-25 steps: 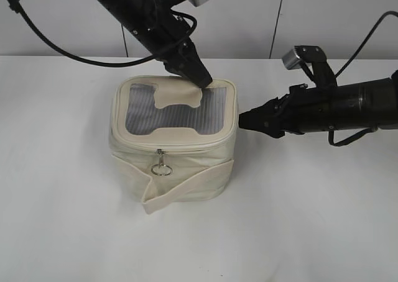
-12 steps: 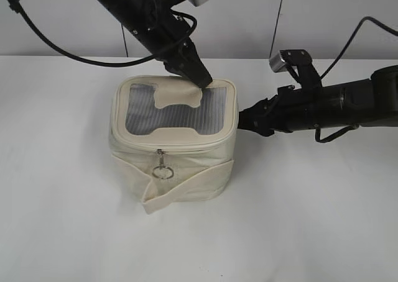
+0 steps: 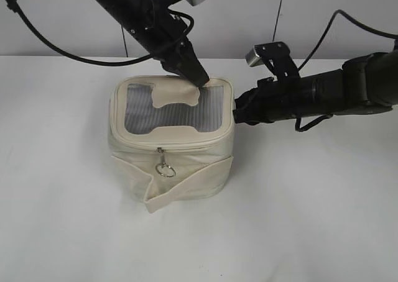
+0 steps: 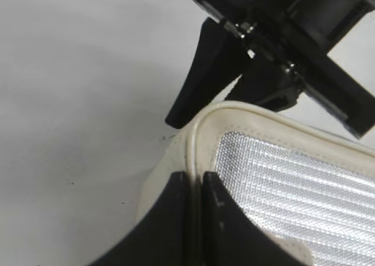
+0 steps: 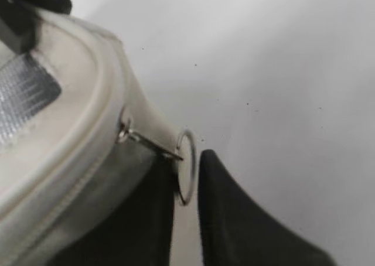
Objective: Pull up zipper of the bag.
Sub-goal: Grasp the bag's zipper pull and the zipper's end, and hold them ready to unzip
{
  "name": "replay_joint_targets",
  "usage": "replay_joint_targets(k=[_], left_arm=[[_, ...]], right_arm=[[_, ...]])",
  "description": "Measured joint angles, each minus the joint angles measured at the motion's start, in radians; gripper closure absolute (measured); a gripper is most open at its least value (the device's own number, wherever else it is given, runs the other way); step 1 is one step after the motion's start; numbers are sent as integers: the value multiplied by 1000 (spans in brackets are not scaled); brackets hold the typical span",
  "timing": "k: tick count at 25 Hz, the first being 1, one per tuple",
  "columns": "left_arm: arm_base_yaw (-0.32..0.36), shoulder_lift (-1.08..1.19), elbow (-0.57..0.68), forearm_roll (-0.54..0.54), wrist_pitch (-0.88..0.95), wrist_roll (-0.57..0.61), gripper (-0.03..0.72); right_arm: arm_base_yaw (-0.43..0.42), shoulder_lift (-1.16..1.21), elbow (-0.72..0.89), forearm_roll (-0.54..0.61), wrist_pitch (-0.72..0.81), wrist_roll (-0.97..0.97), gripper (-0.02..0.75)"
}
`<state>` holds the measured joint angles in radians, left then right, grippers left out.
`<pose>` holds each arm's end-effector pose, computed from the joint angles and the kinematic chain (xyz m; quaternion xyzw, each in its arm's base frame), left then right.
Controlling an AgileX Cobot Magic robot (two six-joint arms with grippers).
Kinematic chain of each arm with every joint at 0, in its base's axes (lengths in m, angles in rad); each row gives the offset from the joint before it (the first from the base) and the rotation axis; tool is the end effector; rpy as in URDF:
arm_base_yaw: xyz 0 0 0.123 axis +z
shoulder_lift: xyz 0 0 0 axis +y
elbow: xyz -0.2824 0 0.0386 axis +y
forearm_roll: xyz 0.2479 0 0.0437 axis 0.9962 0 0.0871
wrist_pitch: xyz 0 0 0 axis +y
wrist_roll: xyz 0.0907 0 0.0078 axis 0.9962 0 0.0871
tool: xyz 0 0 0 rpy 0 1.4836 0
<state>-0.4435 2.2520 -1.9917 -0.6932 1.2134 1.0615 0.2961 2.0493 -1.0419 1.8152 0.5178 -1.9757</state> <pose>0.4089 -0.2546 0.2264 0.5751 0.7445 -0.2860 0.1821 0.3604 0.1558 0.1134 -0.2802 0.8550 0.2597 0.3508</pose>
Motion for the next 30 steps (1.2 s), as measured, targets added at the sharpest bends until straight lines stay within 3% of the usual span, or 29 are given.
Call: replay_joint_targets(k=[3, 19, 25, 30], left_arm=[[0, 0, 0, 1, 0, 0, 655], [-7, 0, -1, 26, -21, -110, 659], [-9, -1, -1, 33, -37, -198, 659], [-11, -1, -1, 30, -54, -310, 659]], right_arm=[[10, 0, -2, -24, -35, 67, 729], [-31, -295, 326, -74, -30, 153, 729], [-23, -441, 407, -293, 51, 341, 729], [74, -479, 413, -395, 69, 466, 729]])
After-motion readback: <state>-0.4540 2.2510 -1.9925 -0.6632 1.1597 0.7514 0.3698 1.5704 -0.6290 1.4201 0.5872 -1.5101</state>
